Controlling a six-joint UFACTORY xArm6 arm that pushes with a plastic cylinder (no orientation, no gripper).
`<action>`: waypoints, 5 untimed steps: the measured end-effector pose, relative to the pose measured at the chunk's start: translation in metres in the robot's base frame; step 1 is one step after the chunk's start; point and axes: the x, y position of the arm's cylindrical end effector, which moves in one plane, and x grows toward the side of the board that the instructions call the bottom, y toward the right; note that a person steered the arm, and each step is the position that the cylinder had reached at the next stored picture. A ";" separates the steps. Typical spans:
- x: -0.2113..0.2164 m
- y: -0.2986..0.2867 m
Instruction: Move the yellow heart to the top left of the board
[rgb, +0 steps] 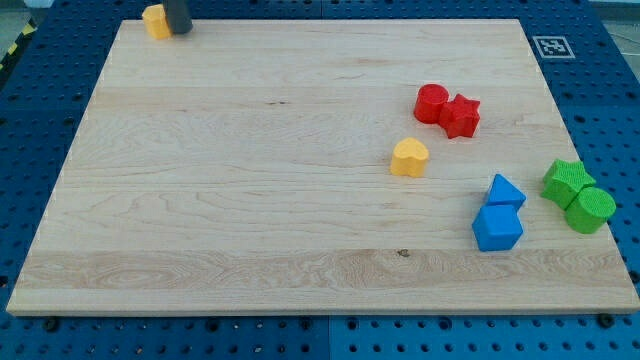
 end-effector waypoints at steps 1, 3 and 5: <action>-0.004 0.003; 0.094 0.110; 0.256 0.169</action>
